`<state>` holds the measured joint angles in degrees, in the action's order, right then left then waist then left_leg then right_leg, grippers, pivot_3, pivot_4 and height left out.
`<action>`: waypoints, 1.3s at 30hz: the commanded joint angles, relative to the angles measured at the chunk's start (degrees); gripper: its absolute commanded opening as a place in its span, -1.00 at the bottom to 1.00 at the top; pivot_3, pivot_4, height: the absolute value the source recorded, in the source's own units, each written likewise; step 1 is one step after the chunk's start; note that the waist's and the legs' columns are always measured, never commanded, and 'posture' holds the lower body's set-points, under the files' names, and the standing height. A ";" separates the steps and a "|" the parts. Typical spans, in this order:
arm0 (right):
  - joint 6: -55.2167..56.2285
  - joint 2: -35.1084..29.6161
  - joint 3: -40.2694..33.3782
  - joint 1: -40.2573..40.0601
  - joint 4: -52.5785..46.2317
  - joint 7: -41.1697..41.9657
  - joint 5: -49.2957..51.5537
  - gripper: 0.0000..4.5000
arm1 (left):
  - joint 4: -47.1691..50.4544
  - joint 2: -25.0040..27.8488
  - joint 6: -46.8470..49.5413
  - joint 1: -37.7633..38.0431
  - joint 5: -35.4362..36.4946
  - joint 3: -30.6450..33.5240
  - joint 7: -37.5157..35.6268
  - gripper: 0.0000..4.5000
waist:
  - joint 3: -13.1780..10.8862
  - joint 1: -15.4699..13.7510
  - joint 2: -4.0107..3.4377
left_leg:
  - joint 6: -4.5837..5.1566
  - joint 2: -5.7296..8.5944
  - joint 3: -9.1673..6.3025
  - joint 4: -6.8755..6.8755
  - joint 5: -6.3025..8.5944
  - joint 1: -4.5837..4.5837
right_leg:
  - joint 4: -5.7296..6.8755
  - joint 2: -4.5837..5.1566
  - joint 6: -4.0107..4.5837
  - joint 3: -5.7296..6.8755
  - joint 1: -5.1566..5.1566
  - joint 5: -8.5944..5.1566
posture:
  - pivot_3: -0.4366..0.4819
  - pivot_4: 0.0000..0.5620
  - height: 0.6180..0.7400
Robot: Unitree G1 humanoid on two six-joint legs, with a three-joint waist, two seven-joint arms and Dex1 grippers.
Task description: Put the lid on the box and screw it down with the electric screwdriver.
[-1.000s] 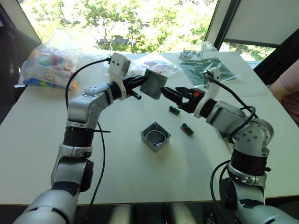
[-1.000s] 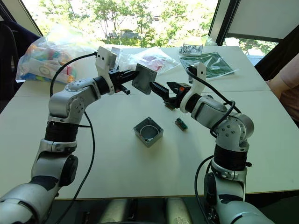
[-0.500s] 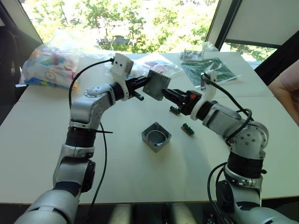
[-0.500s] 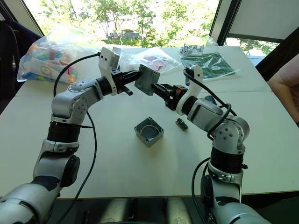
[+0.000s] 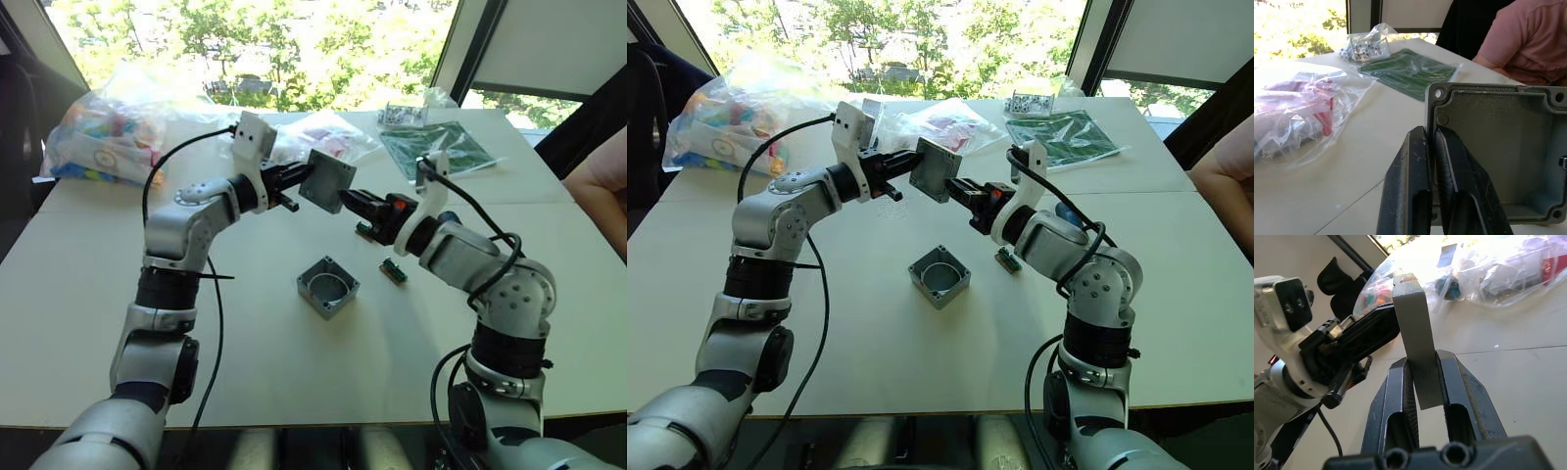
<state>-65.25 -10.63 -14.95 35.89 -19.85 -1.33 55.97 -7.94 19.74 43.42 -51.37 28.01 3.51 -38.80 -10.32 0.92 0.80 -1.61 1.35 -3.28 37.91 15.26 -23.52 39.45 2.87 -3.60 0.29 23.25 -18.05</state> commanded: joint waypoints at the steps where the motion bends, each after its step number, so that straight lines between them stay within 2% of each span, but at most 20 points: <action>1: 2.10 0.36 -0.79 0.19 -1.99 -0.13 1.20 -0.94 | 2.76 1.87 2.38 -1.61 4.51 3.42 -2.49 -0.09 | 0.00 0.04 0.00 | 0.00 0.00 0.00 0.00 0.00 0.00 | 0.00 0.00 0.00 0.00 0.00 0.00 | -0.05 -0.47 1.00; 2: 2.21 0.27 -0.83 0.05 -2.08 -0.22 1.20 -0.94 | 2.62 2.51 3.03 -1.85 5.37 4.28 -2.75 0.12 | 0.00 0.05 0.00 | 0.00 0.00 -0.01 -0.01 0.00 0.00 | 0.00 -0.01 0.00 0.00 0.00 0.00 | -0.05 -0.47 1.00; 4: 2.48 -0.02 -0.78 -0.30 -2.34 -0.31 1.07 -0.94 | 2.29 3.74 4.47 -2.12 6.79 5.68 -3.01 0.38 | 0.00 0.11 0.00 | 0.00 -0.02 -0.01 -0.01 0.00 0.00 | 0.00 -0.03 0.00 0.00 0.00 0.00 | -0.05 -0.47 1.00; 7: 3.42 -1.03 -0.80 -1.17 -3.76 -0.26 0.44 -0.94 | 1.19 7.17 8.68 -2.27 8.97 6.73 -4.70 0.91 | 0.00 0.13 0.00 | 0.00 -0.03 -0.02 -0.01 0.00 0.00 | -0.01 -0.05 0.00 0.00 0.01 0.00 | -0.05 -0.47 1.00; 10: 8.15 -7.31 2.59 -3.90 -10.53 3.10 -6.34 -0.94 | -1.44 10.34 9.21 -2.44 8.62 7.46 -5.44 0.91 | -0.02 -0.04 -0.04 | 0.01 -0.02 -0.01 -0.02 0.00 0.00 | -0.01 -0.08 0.00 0.00 0.01 0.00 | -0.05 -0.47 1.00; 13: 15.19 -16.46 9.88 -8.78 -18.20 7.06 -17.53 -0.94 | -5.04 11.74 10.23 -3.64 9.42 8.63 -6.22 0.55 | -0.03 -0.27 -0.04 | 0.05 0.03 -0.02 -0.03 0.03 -0.01 | -0.05 -0.09 -0.01 0.00 0.00 0.00 | -0.05 -0.47 1.00; 14: 18.68 -19.95 12.93 -10.49 -19.92 8.33 -22.62 -0.94 | -6.11 11.73 10.17 -4.09 9.37 8.69 -6.34 0.38 | -0.03 -0.27 -0.04 | 0.08 0.04 -0.02 -0.03 0.04 -0.01 | -0.08 -0.09 -0.01 0.00 -0.01 -0.01 | -0.05 -0.47 1.00; 15: 23.61 -24.68 17.43 -12.32 -21.69 9.26 -30.16 -0.94 | -6.98 11.72 10.11 -4.40 9.33 8.44 -6.90 0.13 | -0.03 -0.20 -0.03 | 0.09 0.05 -0.02 -0.02 0.05 -0.01 | -0.09 -0.10 -0.02 0.01 -0.02 -0.01 | -0.05 -0.47 1.00; 16: 27.62 -28.10 20.79 -13.94 -22.81 10.15 -35.88 -0.94 | -7.61 11.53 9.92 -4.65 9.10 8.00 -7.38 0.03 | -0.03 -0.21 -0.03 | 0.09 0.05 -0.02 -0.03 0.05 -0.01 | -0.08 -0.10 -0.02 0.01 -0.02 -0.01 | -0.05 -0.47 1.00; 19: 33.52 -30.85 26.12 -19.33 -23.89 7.84 -46.63 -0.94 | -8.18 10.63 10.02 -4.78 8.55 5.80 -9.37 -0.47 | -0.02 -0.07 -0.01 | 0.09 0.05 -0.03 -0.02 0.05 0.00 | -0.10 -0.14 -0.05 0.01 -0.04 0.00 | -0.05 -0.47 1.00; 22: 42.49 -36.27 34.25 -23.56 -21.87 7.86 -63.35 -0.94 | -7.85 9.64 10.19 -4.69 8.00 3.19 -11.44 -0.97 | -0.02 -0.12 -0.01 | 0.03 0.03 -0.03 -0.02 0.02 0.00 | -0.08 -0.14 -0.05 0.00 -0.04 0.00 | -0.05 -0.47 1.00; 26: 50.49 -38.12 39.73 -27.26 -18.94 5.69 -79.79 -0.94 | -7.92 9.79 10.25 -4.82 6.92 -0.36 -14.32 -0.99 | -0.03 -0.06 0.01 | -0.18 0.03 -0.02 -0.01 -0.10 0.01 | -0.09 -0.15 -0.05 -0.01 -0.04 0.00 | -0.05 -0.47 1.00; 31: 57.83 -37.38 43.86 -30.00 -13.48 4.34 -97.13 -0.94 | -4.67 12.49 8.36 -3.84 4.15 -11.25 -25.63 -0.99 | -0.03 -0.11 0.01 | -0.27 0.01 -0.02 -0.01 -0.16 0.01 | -0.07 -0.19 -0.05 -0.02 -0.03 0.00 | -0.05 -0.47 1.00; 34: 61.49 -35.58 43.15 -30.60 -11.27 3.24 -101.95 -0.94 | -4.26 12.60 5.28 -3.65 2.00 -15.70 -30.36 -0.99 | -0.03 -0.20 0.01 | -0.29 0.02 0.00 -0.01 -0.17 0.01 | -0.07 -0.17 -0.04 -0.03 -0.05 0.00 | -0.05 -0.47 1.00; 39: 66.32 -32.59 42.67 -32.72 -9.82 4.42 -104.60 -0.94 | -5.83 12.09 1.28 -3.16 -1.47 -18.97 -33.42 -0.99 | -0.03 -0.22 0.01 | -0.34 0.02 -0.01 -0.01 -0.19 0.01 | -0.07 -0.17 -0.04 -0.03 -0.06 0.00 | -0.05 -0.47 1.00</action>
<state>-1.38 -44.22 28.67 3.67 -28.43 3.21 -47.43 -14.13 31.61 46.64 -54.52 27.65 -15.12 -70.74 -10.35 0.70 0.81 -1.94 1.37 -3.30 37.90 15.07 -23.50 39.37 2.70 -3.64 0.26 23.19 -18.05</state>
